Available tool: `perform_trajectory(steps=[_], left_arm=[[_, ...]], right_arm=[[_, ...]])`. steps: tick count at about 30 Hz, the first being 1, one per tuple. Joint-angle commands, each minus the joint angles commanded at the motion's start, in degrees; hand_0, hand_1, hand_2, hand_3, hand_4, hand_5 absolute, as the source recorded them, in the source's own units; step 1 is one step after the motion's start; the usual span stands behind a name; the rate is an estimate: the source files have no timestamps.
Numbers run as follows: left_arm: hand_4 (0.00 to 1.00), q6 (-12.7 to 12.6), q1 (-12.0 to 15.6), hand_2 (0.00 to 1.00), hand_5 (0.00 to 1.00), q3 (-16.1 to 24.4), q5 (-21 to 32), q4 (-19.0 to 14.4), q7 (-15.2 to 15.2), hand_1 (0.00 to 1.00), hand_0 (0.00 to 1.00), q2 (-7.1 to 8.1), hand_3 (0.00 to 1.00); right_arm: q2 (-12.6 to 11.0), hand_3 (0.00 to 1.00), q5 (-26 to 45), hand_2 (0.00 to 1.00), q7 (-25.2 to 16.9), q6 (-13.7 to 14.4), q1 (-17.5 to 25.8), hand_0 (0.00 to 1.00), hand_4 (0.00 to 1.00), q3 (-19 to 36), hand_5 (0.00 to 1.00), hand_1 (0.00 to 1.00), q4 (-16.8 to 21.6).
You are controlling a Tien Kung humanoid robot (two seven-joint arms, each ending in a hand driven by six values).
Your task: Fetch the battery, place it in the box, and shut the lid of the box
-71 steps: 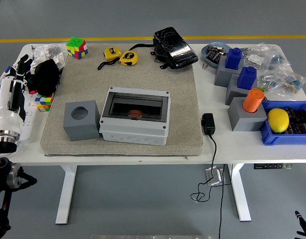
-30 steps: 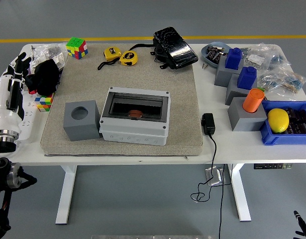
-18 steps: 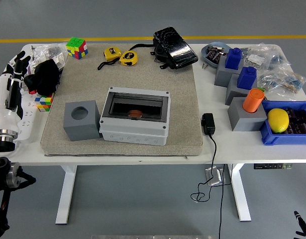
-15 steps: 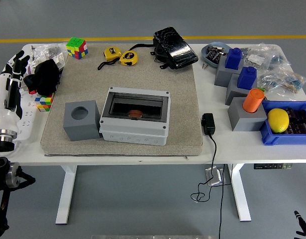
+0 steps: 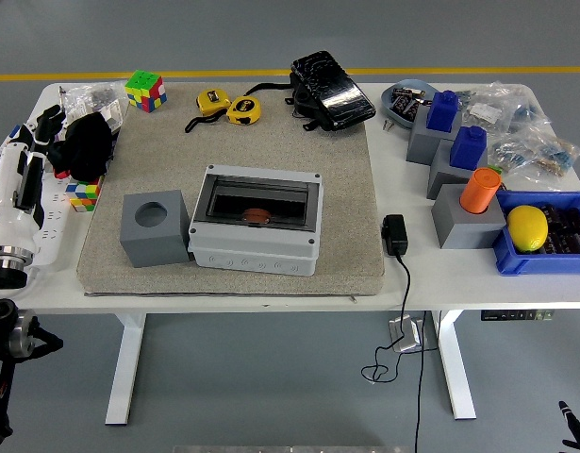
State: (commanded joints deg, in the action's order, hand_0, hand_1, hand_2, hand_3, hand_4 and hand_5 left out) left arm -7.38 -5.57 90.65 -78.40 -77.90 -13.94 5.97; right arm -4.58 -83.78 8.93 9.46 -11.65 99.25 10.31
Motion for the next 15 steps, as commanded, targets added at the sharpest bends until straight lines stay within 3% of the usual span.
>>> perform_trajectory(steps=[15], left_arm=[[0.998,-0.43,0.03,0.881,0.998,-0.52,0.37,-0.18,-0.16,0.936,0.935,-0.12,0.862]], right_arm=[[0.07,0.798,0.16,0.767,-0.04,0.00,-0.11,0.845,0.998,0.02,0.998,0.799,0.00]])
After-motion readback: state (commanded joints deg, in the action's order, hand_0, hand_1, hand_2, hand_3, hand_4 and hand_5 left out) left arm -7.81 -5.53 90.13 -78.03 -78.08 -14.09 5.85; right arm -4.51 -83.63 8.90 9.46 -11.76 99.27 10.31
